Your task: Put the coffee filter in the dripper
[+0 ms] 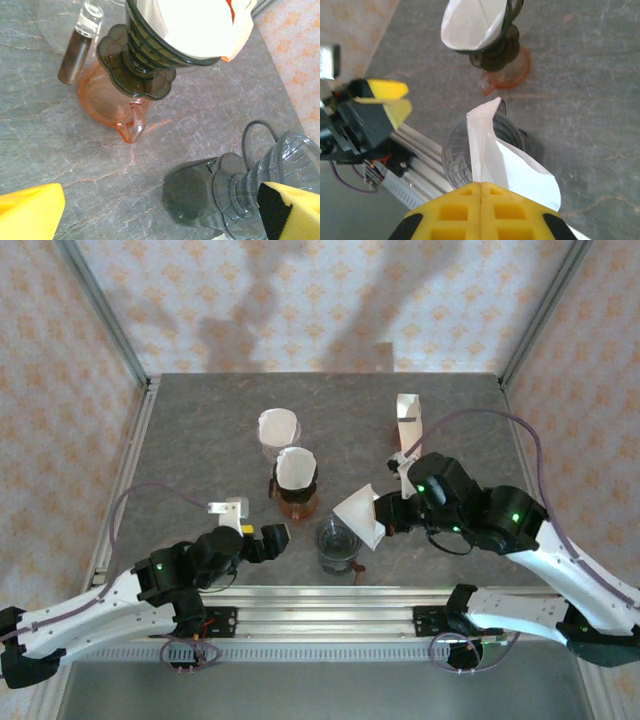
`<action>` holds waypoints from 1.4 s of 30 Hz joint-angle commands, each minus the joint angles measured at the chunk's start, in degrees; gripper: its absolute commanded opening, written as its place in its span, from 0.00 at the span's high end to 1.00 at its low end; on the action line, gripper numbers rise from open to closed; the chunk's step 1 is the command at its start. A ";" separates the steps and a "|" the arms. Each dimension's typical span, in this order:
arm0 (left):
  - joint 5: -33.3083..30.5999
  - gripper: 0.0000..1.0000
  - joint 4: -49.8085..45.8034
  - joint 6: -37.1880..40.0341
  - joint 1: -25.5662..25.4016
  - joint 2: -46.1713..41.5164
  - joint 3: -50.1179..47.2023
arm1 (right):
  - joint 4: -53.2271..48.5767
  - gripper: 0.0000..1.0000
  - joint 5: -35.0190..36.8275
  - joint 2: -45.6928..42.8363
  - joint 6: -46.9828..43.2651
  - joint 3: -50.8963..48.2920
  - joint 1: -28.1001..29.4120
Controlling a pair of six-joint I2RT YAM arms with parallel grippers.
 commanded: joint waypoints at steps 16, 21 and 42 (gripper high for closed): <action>-1.80 0.00 -1.32 -0.08 0.39 1.41 1.32 | -19.21 1.00 0.37 19.73 -4.36 19.13 3.99; -1.57 0.00 -0.44 0.04 0.42 1.69 1.15 | -19.50 1.00 -0.45 24.39 -5.67 20.92 4.94; 0.57 0.00 2.80 -0.86 0.46 4.35 0.53 | -6.62 1.00 -2.05 31.52 -7.41 14.08 6.18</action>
